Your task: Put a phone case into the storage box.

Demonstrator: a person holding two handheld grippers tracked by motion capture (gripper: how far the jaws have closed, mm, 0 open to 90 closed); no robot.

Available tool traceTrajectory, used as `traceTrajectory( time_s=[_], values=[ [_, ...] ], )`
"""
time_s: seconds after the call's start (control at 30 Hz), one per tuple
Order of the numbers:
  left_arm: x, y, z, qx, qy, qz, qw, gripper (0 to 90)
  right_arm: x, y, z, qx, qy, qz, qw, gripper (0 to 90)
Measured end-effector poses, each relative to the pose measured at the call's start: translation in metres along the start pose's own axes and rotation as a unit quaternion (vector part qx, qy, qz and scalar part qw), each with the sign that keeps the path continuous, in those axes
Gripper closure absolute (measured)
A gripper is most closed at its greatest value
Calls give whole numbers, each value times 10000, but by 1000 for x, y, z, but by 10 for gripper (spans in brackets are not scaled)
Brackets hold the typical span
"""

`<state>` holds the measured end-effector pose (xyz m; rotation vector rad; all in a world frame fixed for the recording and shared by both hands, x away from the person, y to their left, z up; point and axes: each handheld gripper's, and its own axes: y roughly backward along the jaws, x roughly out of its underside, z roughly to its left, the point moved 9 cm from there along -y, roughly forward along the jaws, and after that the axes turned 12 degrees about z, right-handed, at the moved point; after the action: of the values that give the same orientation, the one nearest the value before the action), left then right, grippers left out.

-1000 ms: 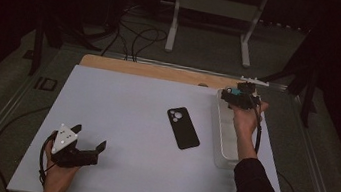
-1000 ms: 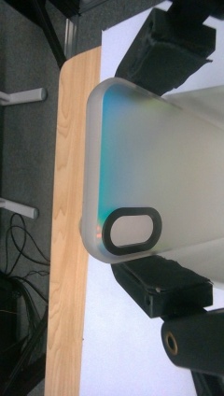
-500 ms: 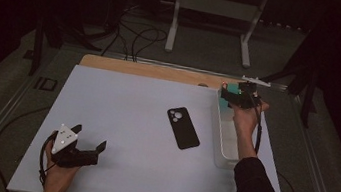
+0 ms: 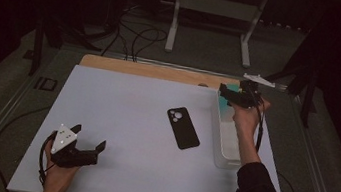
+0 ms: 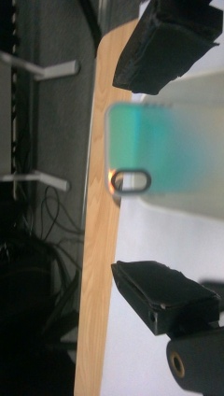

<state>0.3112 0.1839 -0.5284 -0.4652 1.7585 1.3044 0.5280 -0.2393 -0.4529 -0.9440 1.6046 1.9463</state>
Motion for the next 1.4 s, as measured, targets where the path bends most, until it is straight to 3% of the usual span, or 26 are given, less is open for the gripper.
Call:
traceTrajectory(
  time_s=[0.07,0.4,0.6,0.8,0.87,1.07,1.4],
  values=[
    [0,0,0,-1,-2,8,10000,1,-1,2,4,-68,22,-30,10000,99],
    [1,0,1,-6,2,13,10000,1,3,24,53,-663,533,-228,9961,98],
    [0,1,0,-8,14,-9,10000,1,18,45,81,-1149,782,-396,9895,98],
    [-1,4,2,-27,60,-65,10000,1,42,69,99,-1402,1067,-540,9829,99],
    [-2,5,3,-37,79,-85,9999,1,53,77,101,-1487,1155,-598,9803,99],
    [-4,8,5,-43,96,-111,9999,1,87,99,95,-1440,1430,-774,9761,119],
    [-12,13,-4,116,-12,-169,9998,1,138,127,69,-1357,1352,-983,9765,158]
  ],
)
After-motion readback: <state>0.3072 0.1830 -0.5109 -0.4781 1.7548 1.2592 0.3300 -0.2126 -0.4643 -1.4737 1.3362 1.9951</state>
